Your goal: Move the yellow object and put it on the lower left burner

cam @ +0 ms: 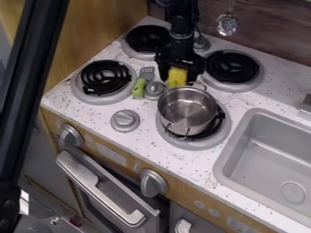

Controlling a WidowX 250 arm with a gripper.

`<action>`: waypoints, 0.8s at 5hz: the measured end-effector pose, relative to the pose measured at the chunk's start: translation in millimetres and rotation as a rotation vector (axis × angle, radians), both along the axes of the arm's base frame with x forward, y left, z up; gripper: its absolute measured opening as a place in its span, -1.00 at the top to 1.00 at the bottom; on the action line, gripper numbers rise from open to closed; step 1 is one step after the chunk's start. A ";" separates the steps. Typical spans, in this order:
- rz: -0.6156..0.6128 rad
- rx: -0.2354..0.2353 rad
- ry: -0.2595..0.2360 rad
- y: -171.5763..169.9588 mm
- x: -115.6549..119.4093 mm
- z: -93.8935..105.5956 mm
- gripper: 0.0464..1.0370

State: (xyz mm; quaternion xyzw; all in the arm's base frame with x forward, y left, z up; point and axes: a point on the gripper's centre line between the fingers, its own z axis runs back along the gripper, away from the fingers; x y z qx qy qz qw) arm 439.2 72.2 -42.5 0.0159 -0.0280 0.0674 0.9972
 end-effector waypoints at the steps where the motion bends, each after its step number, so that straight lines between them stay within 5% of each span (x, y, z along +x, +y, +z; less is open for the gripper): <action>1: -0.018 0.035 -0.002 5.4 0.3 4.7 -0.66; 3: 0.068 0.094 -0.046 49.8 -42.2 51.5 -0.66; 4: 0.137 0.080 -0.010 67.2 -80.4 48.4 -0.66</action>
